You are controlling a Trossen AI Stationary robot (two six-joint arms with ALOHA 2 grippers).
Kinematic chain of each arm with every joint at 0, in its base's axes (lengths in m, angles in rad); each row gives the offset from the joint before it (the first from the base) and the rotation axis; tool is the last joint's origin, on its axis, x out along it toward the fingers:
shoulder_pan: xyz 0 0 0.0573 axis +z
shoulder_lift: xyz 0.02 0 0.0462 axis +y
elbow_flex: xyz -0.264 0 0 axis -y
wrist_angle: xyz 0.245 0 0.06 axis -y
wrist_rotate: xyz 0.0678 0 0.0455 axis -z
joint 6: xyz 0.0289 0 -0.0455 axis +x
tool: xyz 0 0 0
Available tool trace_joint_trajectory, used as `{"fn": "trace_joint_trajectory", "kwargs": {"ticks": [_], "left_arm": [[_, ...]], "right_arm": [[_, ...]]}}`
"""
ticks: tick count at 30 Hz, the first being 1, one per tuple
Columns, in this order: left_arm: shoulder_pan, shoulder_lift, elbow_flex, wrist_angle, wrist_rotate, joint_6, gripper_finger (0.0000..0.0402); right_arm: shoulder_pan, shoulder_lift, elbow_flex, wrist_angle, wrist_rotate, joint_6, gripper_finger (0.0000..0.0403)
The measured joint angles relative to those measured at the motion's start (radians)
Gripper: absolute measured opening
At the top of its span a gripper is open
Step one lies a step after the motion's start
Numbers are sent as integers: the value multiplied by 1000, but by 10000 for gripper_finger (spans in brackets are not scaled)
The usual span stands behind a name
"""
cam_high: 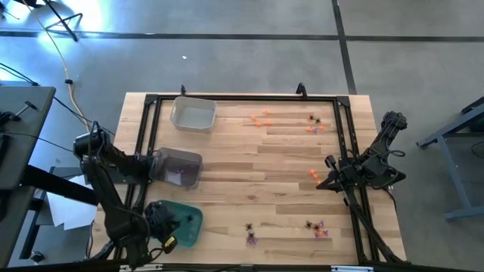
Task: Sort Halloween decoration
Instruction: Put the center black spider into the green bin, then put the bottom center black spider into the green bin
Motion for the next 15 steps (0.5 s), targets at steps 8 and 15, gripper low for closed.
{"fn": "trace_joint_trajectory", "kwargs": {"ticks": [8, 15], "left_arm": [[5, 33, 1, 62, 22, 28, 134], [45, 33, 50, 70, -61, 179, 158]], "right_arm": [[0, 0, 0, 0, 0, 0, 0], [0, 0, 0, 0, 0, 0, 0]]}}
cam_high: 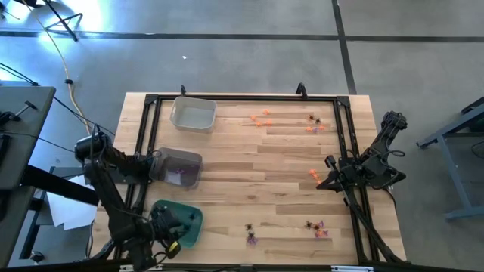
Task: Sort Halloween decoration
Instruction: Put the bottom center black spider into the green bin
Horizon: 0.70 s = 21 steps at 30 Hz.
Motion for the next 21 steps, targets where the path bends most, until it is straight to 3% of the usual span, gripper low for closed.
{"fn": "trace_joint_trajectory", "kwargs": {"ticks": [7, 13, 21], "left_arm": [[157, 0, 45, 178, -20, 424, 159], [287, 54, 46, 433, 59, 833, 159], [398, 236, 45, 674, 134, 1115, 159]], "right_arm": [[0, 0, 0, 0, 0, 0, 0], [0, 0, 0, 0, 0, 0, 0], [0, 0, 0, 0, 0, 0, 0]]}}
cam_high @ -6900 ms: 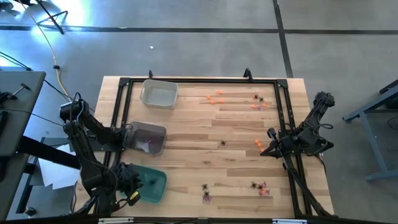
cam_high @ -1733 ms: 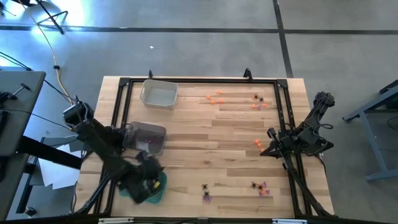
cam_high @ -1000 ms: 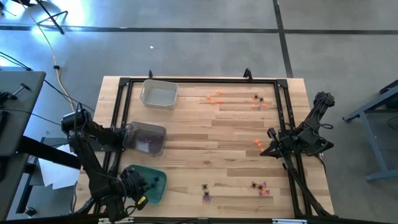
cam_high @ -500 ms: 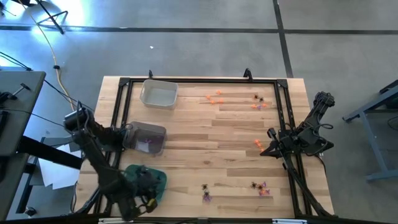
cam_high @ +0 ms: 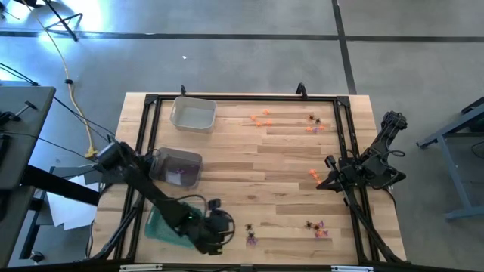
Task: Sort Halloween decoration
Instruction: Put the bottom center black spider into the green bin
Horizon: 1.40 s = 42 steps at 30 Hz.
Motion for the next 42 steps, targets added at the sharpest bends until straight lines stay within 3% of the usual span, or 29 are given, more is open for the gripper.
{"fn": "trace_joint_trajectory", "kwargs": {"ticks": [7, 14, 21, 33, 42], "left_arm": [[58, 135, -1, 166, 2, 121, 159], [94, 194, -1, 283, 67, 158, 159], [119, 237, -1, 346, 139, 164, 159], [124, 278, 2, 397, 121, 189, 157], [125, 280, 3, 374, 121, 217, 85]], "right_arm": [[0, 0, 0, 0, 0, 0, 0], [0, 0, 0, 0, 0, 0, 0], [0, 0, 0, 0, 0, 0, 0], [0, 0, 0, 0, 0, 0, 0], [0, 0, 0, 0, 0, 0, 0]]}}
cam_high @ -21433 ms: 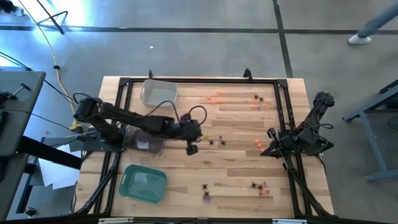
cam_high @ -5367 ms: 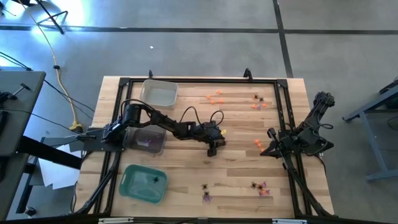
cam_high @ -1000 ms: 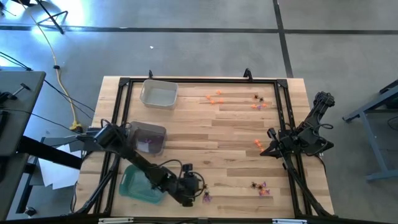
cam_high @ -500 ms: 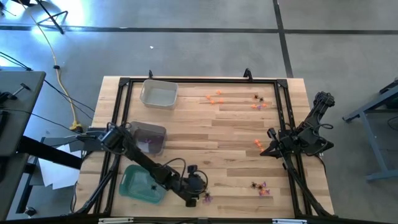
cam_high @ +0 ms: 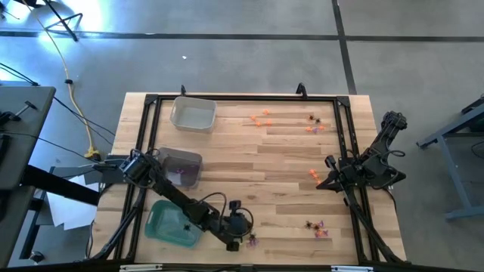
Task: Sort Halloween decoration
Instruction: Put the bottom center black spider into the green bin
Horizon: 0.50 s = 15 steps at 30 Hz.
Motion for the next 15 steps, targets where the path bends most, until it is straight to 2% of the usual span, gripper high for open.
{"fn": "trace_joint_trajectory", "kwargs": {"ticks": [8, 15], "left_arm": [[-2, 2, -1, -9, -14, 2, 10], [-8, 3, -3, 7, -48, 2, 4]], "right_arm": [[0, 0, 0, 0, 0, 0, 0], [0, 0, 0, 0, 0, 0, 0]]}}
